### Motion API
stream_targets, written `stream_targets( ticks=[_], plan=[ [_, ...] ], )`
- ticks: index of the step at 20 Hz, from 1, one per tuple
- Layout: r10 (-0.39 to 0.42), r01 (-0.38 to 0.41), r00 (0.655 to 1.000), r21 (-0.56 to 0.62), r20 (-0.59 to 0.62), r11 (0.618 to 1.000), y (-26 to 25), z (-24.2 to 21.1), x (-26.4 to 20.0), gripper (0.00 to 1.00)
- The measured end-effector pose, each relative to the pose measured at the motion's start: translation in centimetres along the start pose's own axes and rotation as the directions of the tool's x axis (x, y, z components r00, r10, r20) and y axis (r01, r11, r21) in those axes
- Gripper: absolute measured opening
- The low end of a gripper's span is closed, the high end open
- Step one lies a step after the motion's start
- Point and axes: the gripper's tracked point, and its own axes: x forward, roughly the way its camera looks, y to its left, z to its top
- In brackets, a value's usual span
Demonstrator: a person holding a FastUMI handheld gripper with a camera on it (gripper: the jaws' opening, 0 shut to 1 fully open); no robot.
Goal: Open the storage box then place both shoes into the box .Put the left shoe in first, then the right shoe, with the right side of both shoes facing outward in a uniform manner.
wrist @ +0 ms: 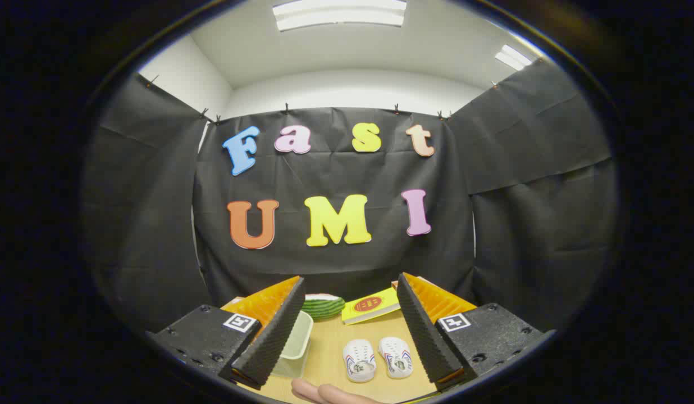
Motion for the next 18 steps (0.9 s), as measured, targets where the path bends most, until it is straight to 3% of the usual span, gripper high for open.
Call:
stream_targets(
  ticks=[12,18],
  plan=[
    [-0.016,0.016,0.999,0.002,-0.049,1.0,-1.0,-2.0,1.4,1.0],
    [0.069,-0.034,0.963,0.133,-0.262,0.99,-0.9,-8.5,5.5,1.0]
  ],
)
